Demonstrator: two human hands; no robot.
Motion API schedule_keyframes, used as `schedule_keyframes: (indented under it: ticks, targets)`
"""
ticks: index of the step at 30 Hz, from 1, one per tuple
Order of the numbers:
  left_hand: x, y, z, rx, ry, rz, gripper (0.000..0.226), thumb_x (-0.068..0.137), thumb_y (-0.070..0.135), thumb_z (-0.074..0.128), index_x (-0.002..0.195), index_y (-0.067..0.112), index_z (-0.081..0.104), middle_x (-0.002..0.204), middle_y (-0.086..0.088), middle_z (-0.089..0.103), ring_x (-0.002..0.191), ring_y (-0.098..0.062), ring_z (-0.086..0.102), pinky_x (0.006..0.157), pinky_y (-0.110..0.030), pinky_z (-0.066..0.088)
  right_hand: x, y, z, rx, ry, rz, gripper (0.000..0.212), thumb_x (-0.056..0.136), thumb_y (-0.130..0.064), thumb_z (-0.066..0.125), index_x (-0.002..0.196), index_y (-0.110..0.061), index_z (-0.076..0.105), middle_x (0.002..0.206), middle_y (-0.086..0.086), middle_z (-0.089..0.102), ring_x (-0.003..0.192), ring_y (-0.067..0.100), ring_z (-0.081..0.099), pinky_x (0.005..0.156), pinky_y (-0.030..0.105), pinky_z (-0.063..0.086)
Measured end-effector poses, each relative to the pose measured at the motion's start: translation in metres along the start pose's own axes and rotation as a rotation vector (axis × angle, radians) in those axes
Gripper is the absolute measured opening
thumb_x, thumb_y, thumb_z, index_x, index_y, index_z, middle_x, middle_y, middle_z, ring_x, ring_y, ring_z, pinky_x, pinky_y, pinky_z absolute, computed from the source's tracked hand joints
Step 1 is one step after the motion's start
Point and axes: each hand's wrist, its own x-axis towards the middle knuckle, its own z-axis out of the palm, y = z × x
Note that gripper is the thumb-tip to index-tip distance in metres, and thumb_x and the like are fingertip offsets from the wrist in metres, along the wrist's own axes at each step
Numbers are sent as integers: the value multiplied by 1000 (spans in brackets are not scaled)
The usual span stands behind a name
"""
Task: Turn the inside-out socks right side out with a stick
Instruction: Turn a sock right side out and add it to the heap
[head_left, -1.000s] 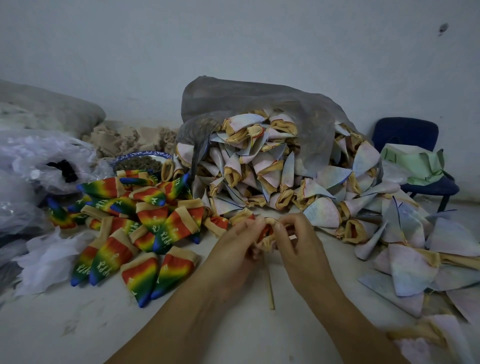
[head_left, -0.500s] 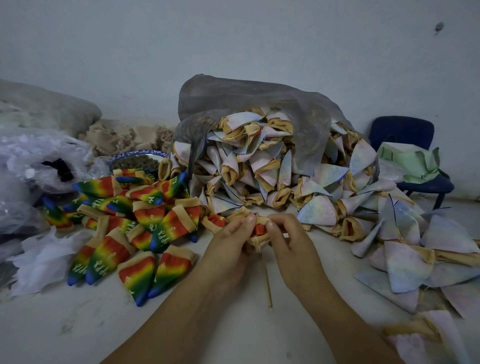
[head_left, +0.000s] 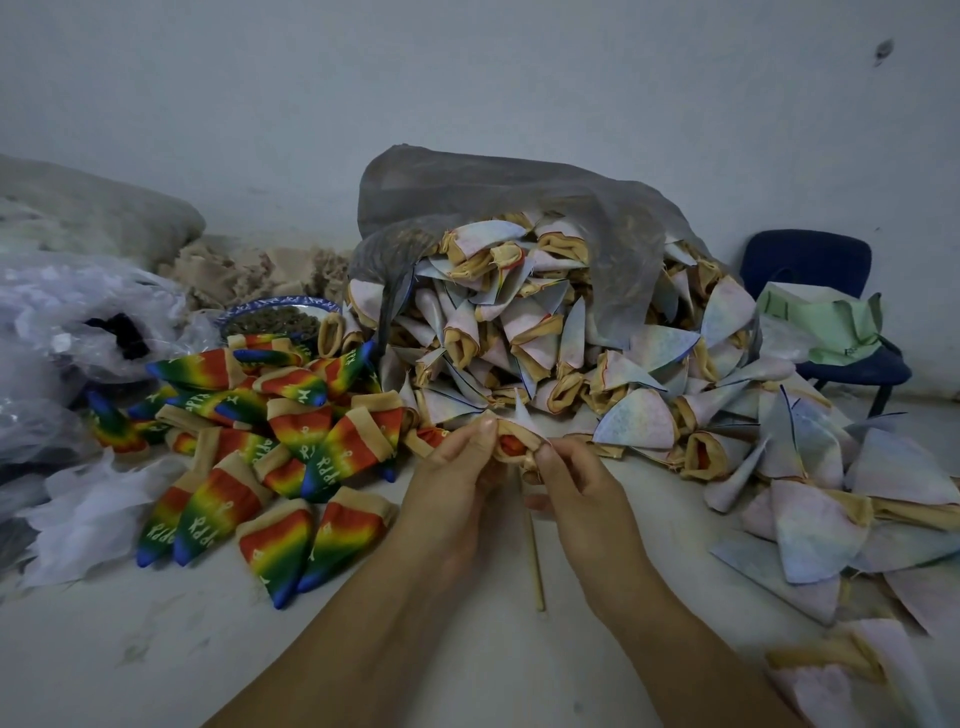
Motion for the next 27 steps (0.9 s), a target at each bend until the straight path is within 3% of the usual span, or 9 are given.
schedule_keyframes:
  ticks: [2, 8, 11, 14, 17, 21, 23, 25, 27]
  targets:
    - [2, 0, -1, 2, 13, -19, 33, 99, 25, 52, 113, -2, 65, 90, -10, 74, 82, -15, 71, 68, -20, 55, 1, 1, 2, 82, 7, 63, 18, 97, -24, 49, 89, -28, 65, 83, -13, 70, 78, 8, 69, 67, 17, 53]
    - [3, 0, 0, 60, -2, -46, 42, 83, 40, 59, 108, 7, 69, 94, -7, 75, 87, -14, 70, 77, -24, 51, 4, 0, 2, 123, 18, 128, 12, 92, -23, 56, 87, -21, 66, 78, -8, 71, 74, 11, 70, 75, 28, 53]
    - [4, 1, 2, 6, -24, -89, 36, 91, 37, 54, 106, 6, 66, 87, -7, 72, 81, -16, 67, 76, -29, 50, 1, -1, 1, 119, -27, 113, 12, 90, -27, 58, 82, -27, 67, 77, -7, 72, 73, 10, 70, 70, 22, 51]
    - [3, 4, -1, -46, -29, -136, 37, 101, 33, 46, 115, 2, 61, 97, -15, 68, 91, -25, 64, 80, -36, 50, -1, -2, 4, 116, -62, 103, 12, 89, -31, 59, 79, -30, 67, 75, -7, 72, 72, 7, 69, 61, 12, 49]
    - [1, 4, 0, -21, -22, -95, 34, 97, 31, 52, 117, 5, 61, 98, -12, 69, 88, -20, 67, 71, -31, 55, 1, -1, 3, 147, -39, 124, 8, 88, -30, 61, 85, -26, 67, 79, -7, 72, 75, 8, 70, 62, 14, 50]
    - [-2, 2, 0, 272, -75, 51, 41, 73, 50, 65, 112, 37, 67, 113, 5, 69, 103, -10, 66, 80, -25, 54, 4, -1, -6, 217, -19, 105, 11, 88, -27, 63, 92, -17, 67, 84, -3, 73, 79, 10, 70, 68, 16, 53]
    - [-5, 3, 2, 440, -94, 123, 24, 74, 54, 63, 97, 55, 67, 107, 17, 69, 101, -4, 65, 85, -27, 55, 5, -1, -8, 221, -14, 105, 11, 88, -26, 63, 92, -16, 67, 84, -2, 72, 79, 9, 69, 68, 15, 53]
    - [-5, 4, 3, 492, -80, 158, 13, 85, 48, 61, 88, 59, 67, 100, 20, 69, 96, -3, 66, 86, -27, 56, 6, -1, -8, 211, -8, 113, 10, 89, -24, 61, 92, -16, 67, 82, -3, 72, 78, 8, 68, 67, 16, 52]
    - [-2, 4, 2, 485, -43, 135, 14, 92, 41, 60, 89, 51, 71, 98, 13, 71, 98, -11, 66, 90, -31, 55, 7, -1, -7, 199, -4, 108, 9, 90, -20, 57, 91, -17, 66, 79, -5, 71, 76, 6, 66, 67, 17, 52]
